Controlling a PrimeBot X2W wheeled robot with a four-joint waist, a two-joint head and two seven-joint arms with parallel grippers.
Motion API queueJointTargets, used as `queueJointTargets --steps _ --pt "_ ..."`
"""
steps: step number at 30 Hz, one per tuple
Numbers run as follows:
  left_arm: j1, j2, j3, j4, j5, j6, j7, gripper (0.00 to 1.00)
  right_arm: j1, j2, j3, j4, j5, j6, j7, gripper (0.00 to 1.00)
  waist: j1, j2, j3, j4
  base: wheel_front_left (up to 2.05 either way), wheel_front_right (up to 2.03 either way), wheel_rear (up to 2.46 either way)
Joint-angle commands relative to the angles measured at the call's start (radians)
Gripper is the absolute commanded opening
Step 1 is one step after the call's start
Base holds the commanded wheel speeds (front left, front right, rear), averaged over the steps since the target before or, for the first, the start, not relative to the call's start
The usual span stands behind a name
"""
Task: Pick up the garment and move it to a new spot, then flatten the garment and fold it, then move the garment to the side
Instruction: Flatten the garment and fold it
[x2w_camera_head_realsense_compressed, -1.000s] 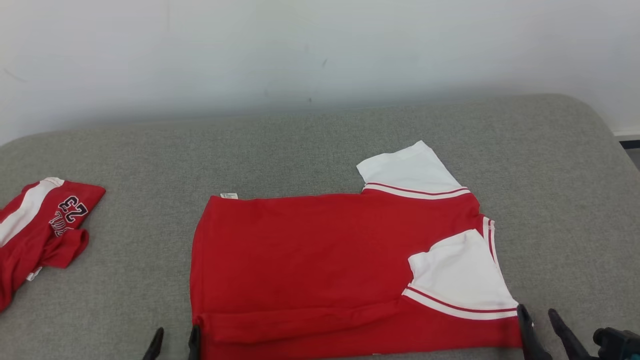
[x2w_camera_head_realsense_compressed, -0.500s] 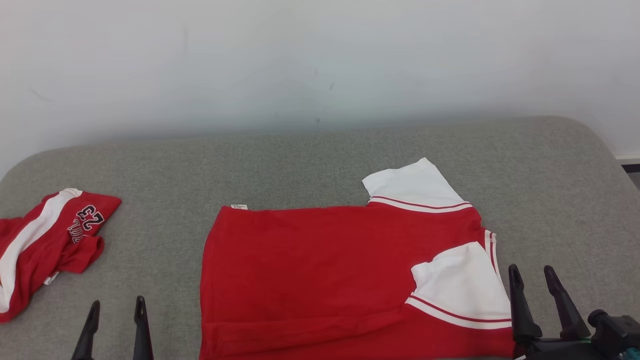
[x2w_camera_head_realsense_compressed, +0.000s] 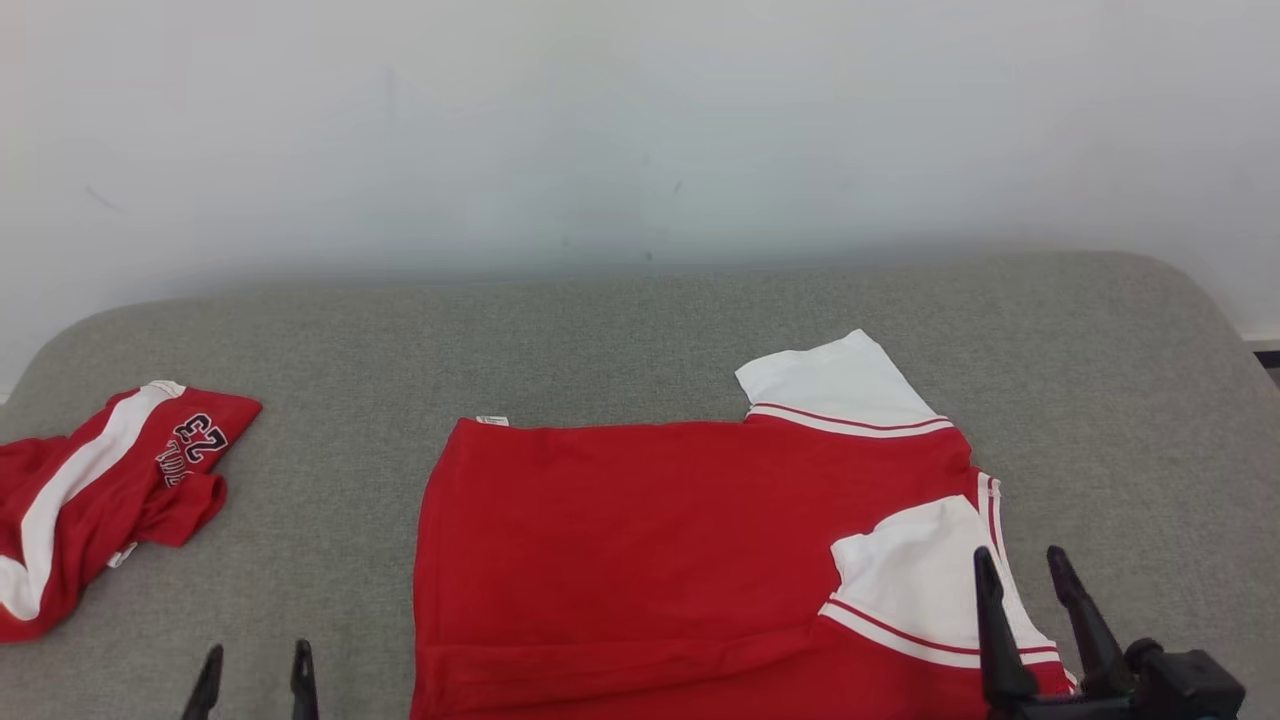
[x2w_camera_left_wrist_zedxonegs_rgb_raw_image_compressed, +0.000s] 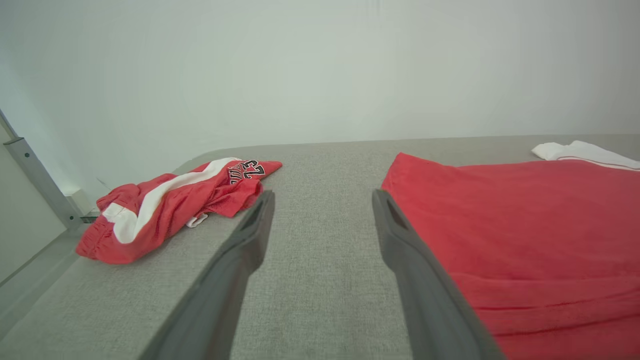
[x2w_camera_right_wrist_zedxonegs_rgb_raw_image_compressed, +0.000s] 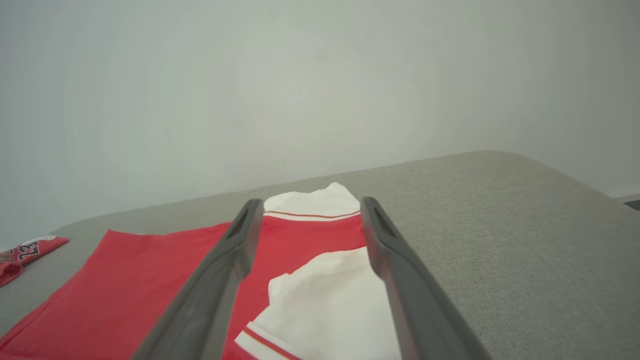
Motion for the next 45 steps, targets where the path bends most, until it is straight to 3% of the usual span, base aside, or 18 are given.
queueJointTargets --steps 1,9,16,20,24,31,32,38,45 --pt "0.009 0.004 -0.003 0.003 0.006 -0.004 -0.003 1.0 0.01 0.004 0.003 0.0 -0.012 -0.002 -0.004 1.0 0.0 0.0 -0.002 0.002 0.0 0.0 0.0" --pt "0.011 0.005 -0.003 0.018 -0.022 -0.014 -0.003 1.0 0.024 0.011 0.002 0.02 -0.042 -0.002 -0.003 1.0 0.0 0.0 0.003 0.009 0.0 0.0 0.0" --pt "-0.109 0.035 -0.01 0.052 -0.083 -0.027 -0.003 1.0 -0.097 -0.025 0.03 0.087 -0.028 -0.002 -0.002 1.0 0.0 0.0 0.049 -0.031 0.0 0.0 0.0" --pt "-0.242 0.087 -0.04 0.112 -0.131 -0.033 0.01 1.0 -0.243 -0.055 0.058 0.163 -0.016 -0.002 -0.002 1.0 0.0 0.0 0.114 -0.06 0.0 0.0 0.0" --pt "-0.393 0.162 -0.128 0.18 -0.217 -0.032 0.061 1.0 -0.406 -0.078 0.09 0.269 -0.009 -0.002 0.013 1.0 0.0 0.0 0.189 -0.087 0.0 0.0 0.0" --pt "-0.617 0.29 -0.289 0.275 -0.428 -0.031 0.176 1.0 -0.667 -0.089 0.148 0.469 0.011 -0.002 0.016 1.0 0.0 0.0 0.287 -0.121 0.0 0.0 0.0" --pt "-0.655 0.314 -0.329 0.308 -0.5 -0.031 0.217 1.0 -0.722 -0.093 0.163 0.519 0.017 -0.002 0.012 1.0 0.0 0.0 0.302 -0.126 0.0 0.0 0.0" --pt "-0.71 0.374 -0.431 0.372 -0.62 -0.031 0.296 1.0 -0.811 -0.094 0.196 0.606 0.026 -0.002 0.0 1.0 0.0 0.0 0.319 -0.132 0.0 0.0 0.0" --pt "-0.739 0.414 -0.509 0.42 -0.725 -0.031 0.297 1.0 -0.855 -0.089 0.218 0.634 0.038 -0.002 -0.004 1.0 0.0 0.0 0.334 -0.138 0.0 0.0 0.0"
